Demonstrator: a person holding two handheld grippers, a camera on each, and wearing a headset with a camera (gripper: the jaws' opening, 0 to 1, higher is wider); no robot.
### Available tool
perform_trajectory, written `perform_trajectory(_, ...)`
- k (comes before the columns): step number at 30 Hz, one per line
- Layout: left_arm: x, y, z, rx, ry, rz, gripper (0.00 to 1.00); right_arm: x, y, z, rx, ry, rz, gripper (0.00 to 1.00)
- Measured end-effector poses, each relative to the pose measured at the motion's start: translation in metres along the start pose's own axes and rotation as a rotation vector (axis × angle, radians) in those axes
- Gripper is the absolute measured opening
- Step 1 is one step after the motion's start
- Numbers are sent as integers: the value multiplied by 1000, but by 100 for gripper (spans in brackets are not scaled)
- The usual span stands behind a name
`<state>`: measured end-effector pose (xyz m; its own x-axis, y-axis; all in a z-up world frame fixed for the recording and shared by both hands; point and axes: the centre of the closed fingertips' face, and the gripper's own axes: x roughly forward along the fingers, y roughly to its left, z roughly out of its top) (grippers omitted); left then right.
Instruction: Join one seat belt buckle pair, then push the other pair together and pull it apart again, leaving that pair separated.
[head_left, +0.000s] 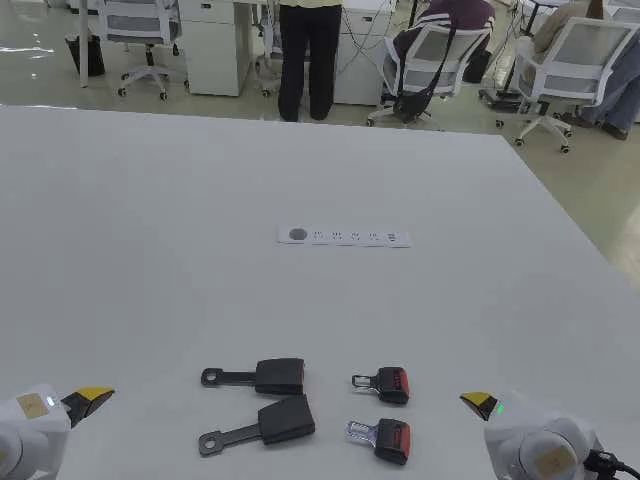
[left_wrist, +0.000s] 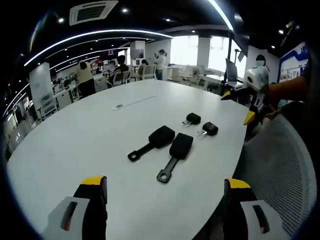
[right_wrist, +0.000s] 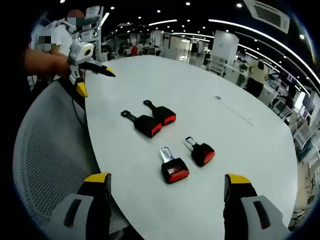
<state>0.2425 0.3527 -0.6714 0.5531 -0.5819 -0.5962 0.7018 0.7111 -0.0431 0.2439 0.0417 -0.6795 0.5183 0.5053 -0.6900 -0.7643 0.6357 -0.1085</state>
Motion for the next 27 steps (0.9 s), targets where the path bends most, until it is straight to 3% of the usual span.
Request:
perform_trajectory(16,-2,1,9,10,-26,10,92,-3,1,-2,5,1,-6,97)
perform_trajectory(23,-1,3,7,10,-24,6,91,-6,3,1,12,-6,-13,96)
perform_trajectory(27,0,-3,12,15,-43,-16,93,-6,1,-1,21,1,-27,97)
